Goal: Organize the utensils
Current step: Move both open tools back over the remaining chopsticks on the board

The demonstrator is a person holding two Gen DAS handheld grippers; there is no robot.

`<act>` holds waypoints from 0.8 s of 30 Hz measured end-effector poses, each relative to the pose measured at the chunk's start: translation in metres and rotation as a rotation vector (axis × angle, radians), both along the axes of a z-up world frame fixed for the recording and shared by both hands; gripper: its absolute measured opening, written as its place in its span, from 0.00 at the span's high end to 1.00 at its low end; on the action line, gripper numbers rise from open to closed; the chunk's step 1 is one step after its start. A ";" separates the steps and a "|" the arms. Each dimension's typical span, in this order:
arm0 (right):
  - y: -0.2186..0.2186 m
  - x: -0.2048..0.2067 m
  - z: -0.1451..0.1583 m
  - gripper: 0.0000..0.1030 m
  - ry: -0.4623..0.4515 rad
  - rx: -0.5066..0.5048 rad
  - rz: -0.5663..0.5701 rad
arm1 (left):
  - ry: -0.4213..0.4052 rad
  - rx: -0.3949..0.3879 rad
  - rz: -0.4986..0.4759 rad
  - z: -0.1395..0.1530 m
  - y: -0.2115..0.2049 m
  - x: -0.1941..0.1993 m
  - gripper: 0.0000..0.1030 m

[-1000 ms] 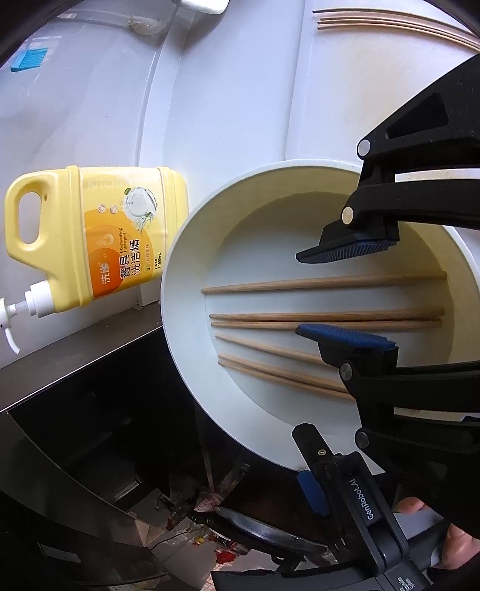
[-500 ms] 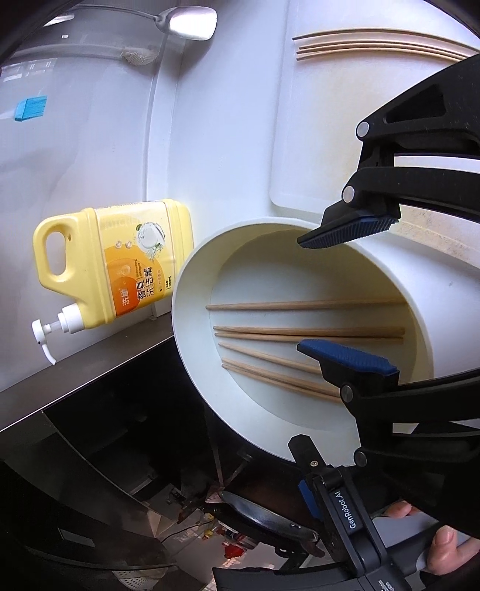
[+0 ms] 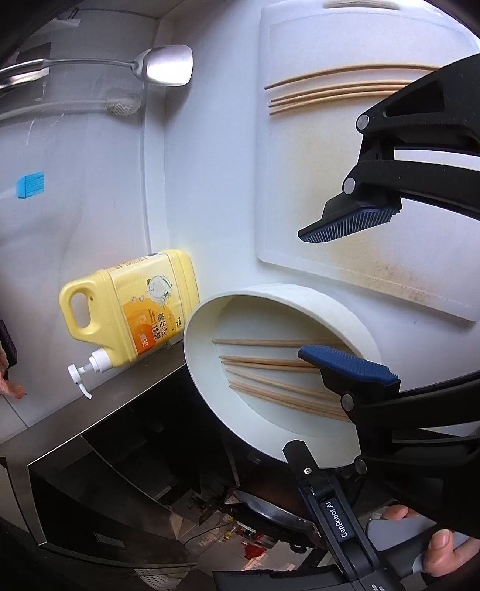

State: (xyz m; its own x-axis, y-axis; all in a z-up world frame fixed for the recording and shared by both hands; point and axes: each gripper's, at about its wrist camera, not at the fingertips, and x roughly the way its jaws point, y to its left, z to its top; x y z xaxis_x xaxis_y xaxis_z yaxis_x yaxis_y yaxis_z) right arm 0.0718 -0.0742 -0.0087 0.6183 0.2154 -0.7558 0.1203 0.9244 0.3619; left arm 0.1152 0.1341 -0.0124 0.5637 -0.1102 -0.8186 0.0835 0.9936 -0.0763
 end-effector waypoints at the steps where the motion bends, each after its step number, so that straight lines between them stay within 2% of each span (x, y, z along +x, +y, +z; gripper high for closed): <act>1: -0.004 -0.004 0.000 0.44 0.000 0.000 -0.006 | -0.003 -0.001 -0.006 0.001 -0.004 -0.003 0.13; 15: -0.080 -0.075 -0.001 0.36 0.008 -0.025 -0.130 | -0.026 0.002 -0.124 0.013 -0.084 -0.047 0.11; 24: -0.139 -0.131 -0.017 0.36 0.023 -0.094 -0.230 | -0.014 0.007 -0.207 -0.002 -0.145 -0.073 0.10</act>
